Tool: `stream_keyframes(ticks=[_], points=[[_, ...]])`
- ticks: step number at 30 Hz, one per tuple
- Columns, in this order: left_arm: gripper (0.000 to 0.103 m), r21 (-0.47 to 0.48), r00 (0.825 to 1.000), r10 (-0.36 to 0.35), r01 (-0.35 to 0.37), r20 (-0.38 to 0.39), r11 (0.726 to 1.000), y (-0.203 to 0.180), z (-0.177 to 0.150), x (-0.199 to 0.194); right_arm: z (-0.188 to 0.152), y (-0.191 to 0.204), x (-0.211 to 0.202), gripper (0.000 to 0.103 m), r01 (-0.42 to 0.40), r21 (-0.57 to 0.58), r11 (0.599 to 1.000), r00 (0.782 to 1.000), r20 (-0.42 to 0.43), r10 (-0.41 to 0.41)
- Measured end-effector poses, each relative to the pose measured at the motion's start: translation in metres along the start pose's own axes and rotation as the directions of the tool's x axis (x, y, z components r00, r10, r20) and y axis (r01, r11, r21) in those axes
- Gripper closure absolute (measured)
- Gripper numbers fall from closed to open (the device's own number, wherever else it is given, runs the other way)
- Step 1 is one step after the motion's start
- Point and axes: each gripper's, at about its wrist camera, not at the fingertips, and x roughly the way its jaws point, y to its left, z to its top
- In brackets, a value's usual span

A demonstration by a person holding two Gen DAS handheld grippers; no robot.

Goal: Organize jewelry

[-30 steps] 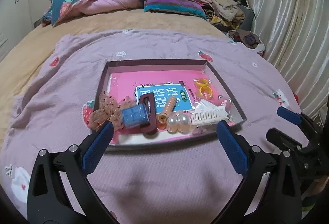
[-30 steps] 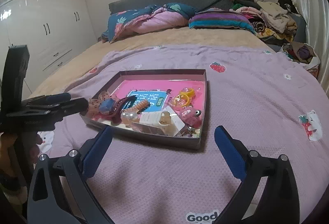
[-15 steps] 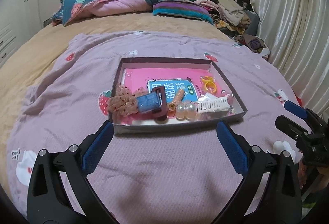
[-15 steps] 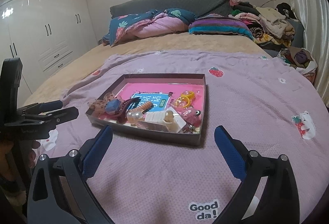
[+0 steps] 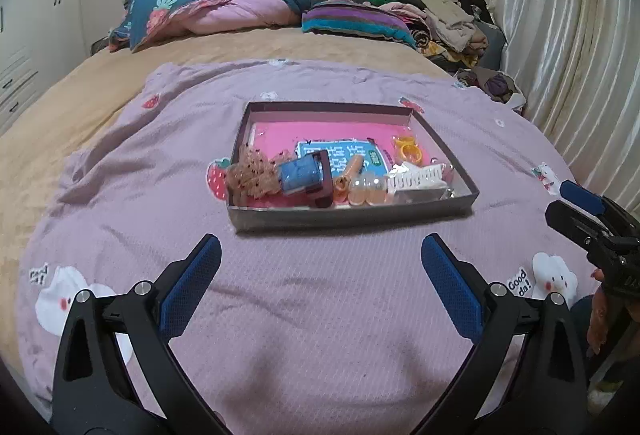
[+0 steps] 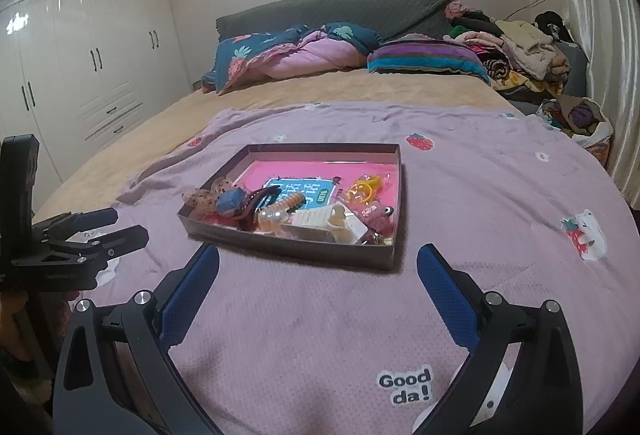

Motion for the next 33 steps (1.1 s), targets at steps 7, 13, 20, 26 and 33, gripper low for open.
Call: stream_keyframes(ticks=[7,13,20,26,33], points=[[0.009,-0.003,1.0,0.005,-0.005,0.016,1.0,0.003,-0.013,-0.006,-0.014,0.005,-0.006,0.004,0.038,-0.036,0.999,0.999,0.004,-0.038],[0.009,0.003,0.999,0.009,-0.009,0.039,1.0,0.001,-0.022,-0.01,-0.023,0.006,-0.014,0.004,0.053,-0.031,0.998,0.998,0.021,-0.053],[0.009,0.023,0.998,0.001,-0.002,0.062,1.0,-0.006,-0.03,-0.015,-0.034,0.005,-0.02,0.004,0.061,-0.008,0.998,0.997,0.039,-0.06],[0.009,0.009,0.999,-0.001,0.001,0.051,1.0,-0.008,-0.044,-0.015,-0.045,0.004,-0.022,0.004,0.072,0.011,0.997,0.996,0.045,-0.072],[0.009,-0.006,1.0,0.011,-0.011,0.013,1.0,-0.009,-0.055,-0.004,-0.058,0.006,-0.009,0.004,0.072,0.026,0.997,0.997,-0.002,-0.072]])
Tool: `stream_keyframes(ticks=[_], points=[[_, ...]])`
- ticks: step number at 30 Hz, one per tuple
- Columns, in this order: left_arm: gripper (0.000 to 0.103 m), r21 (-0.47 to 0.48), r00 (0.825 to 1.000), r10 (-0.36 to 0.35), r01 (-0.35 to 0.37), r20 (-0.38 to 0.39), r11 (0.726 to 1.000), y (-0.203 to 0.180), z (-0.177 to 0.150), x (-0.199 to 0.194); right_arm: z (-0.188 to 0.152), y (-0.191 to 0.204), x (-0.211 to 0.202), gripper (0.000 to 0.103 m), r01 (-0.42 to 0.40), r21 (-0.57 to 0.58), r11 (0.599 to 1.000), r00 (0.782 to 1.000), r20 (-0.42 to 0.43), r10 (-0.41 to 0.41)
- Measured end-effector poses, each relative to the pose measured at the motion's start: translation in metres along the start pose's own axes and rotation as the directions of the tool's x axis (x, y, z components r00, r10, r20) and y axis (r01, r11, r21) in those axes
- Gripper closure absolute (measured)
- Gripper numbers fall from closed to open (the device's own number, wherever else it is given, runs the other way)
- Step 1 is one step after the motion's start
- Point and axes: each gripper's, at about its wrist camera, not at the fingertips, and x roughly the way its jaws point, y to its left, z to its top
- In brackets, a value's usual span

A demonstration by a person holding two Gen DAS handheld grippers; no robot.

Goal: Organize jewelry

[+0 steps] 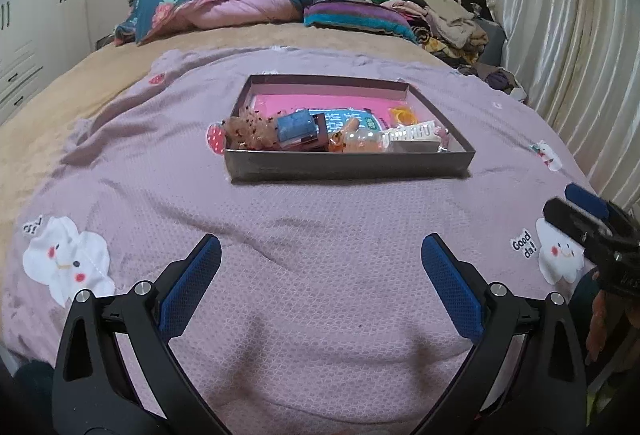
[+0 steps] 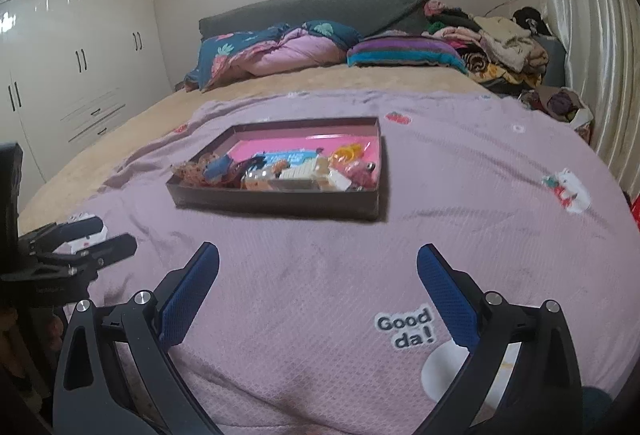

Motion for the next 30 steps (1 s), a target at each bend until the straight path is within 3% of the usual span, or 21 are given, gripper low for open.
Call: stream_keyframes(ticks=[30], points=[[0.009,-0.018,1.0,0.01,-0.011,-0.028,1.0,0.0054,-0.0028,0.0033,-0.0023,0.0013,0.0038,0.004,-0.002,-0.01,1.0,1.0,-0.016,0.002]])
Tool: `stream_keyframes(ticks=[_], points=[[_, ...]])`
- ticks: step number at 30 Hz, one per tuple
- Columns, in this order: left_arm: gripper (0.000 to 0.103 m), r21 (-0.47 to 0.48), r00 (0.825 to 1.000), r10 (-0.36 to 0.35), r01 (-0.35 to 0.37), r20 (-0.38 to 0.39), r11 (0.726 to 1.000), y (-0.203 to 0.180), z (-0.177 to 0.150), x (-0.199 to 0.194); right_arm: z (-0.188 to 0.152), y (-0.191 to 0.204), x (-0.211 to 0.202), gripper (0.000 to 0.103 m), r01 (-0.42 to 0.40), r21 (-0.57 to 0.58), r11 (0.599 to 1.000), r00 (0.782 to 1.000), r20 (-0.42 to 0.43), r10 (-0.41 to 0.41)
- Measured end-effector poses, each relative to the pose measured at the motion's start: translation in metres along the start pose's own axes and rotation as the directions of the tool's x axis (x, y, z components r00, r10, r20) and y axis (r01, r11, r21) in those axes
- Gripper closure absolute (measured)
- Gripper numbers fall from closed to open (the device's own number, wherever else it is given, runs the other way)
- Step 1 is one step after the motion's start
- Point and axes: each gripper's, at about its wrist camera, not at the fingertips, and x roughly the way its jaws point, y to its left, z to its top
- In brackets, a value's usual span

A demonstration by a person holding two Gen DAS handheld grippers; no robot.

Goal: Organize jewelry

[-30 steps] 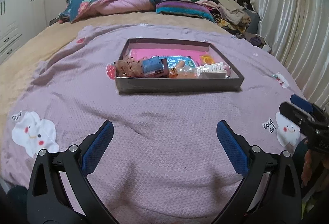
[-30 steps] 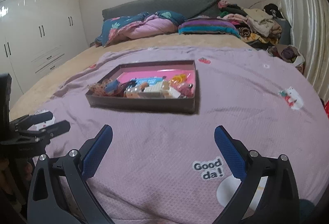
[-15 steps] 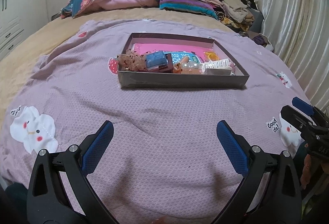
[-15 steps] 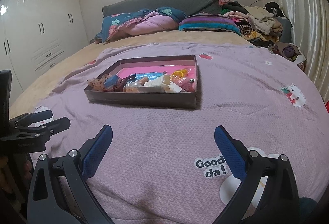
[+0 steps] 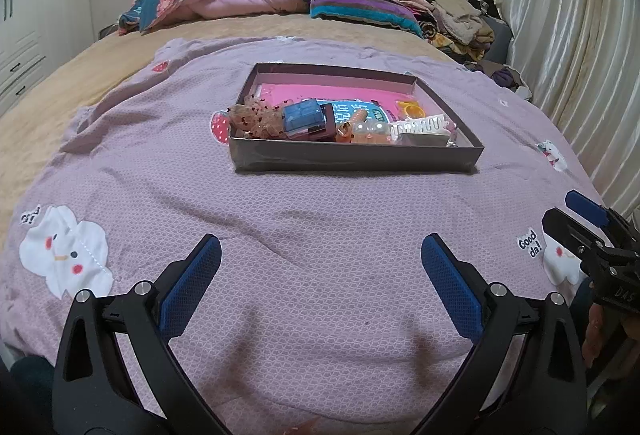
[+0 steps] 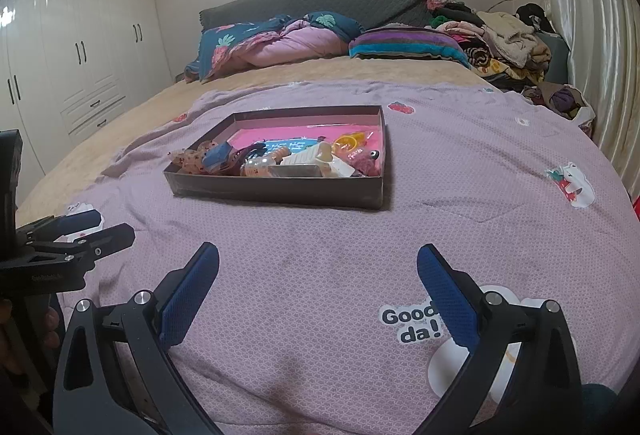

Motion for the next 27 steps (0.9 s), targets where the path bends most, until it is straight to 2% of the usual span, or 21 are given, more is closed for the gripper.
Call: stream_keyframes(ticks=[27], points=[[0.009,-0.004,1.0,0.009,-0.009,-0.004,1.0,-0.0004,0.0012,-0.0012,-0.0013,0.0013,0.0013,0.004,0.001,-0.004,1.0,1.0,0.001,-0.001]])
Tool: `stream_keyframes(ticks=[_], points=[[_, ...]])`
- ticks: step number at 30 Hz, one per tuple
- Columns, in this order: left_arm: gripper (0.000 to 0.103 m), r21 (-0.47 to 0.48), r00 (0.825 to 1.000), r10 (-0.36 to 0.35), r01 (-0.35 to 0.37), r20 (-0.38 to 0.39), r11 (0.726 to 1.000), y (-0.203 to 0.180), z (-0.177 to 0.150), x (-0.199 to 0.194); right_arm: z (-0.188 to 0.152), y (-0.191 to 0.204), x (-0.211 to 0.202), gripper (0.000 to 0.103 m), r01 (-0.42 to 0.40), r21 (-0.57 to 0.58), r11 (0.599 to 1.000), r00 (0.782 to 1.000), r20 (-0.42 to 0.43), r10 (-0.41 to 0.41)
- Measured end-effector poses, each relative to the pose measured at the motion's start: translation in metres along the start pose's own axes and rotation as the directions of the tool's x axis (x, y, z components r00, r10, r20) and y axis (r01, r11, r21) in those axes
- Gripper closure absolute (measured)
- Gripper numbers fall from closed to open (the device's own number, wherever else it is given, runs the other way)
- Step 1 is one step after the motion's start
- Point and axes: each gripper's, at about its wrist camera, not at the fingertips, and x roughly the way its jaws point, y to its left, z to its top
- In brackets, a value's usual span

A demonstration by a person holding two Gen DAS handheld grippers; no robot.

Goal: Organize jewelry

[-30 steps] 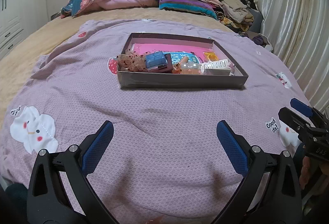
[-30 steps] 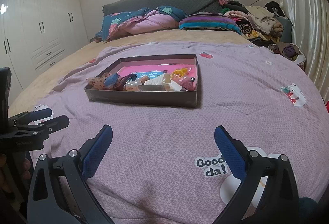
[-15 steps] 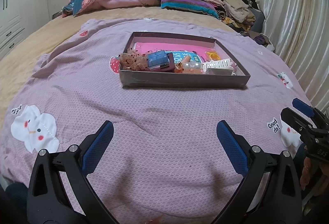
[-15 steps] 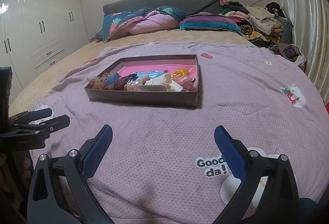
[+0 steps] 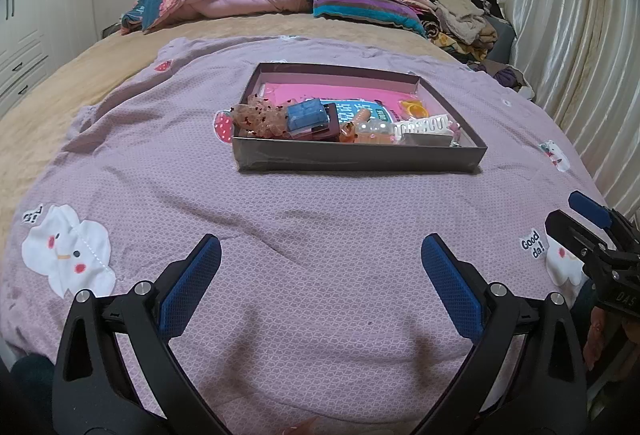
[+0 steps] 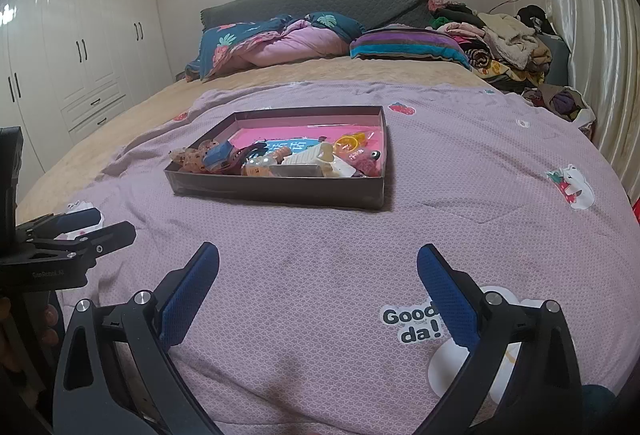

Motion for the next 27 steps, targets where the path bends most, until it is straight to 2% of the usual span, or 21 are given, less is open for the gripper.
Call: stream_keyframes(ticks=[27], points=[[0.009,-0.002,1.0,0.009,-0.009,0.006,1.0,-0.0002,0.0023,-0.0015,-0.0009,0.0022,0.0007,0.004,-0.002,-0.004,1.0,1.0,-0.004,0.002]])
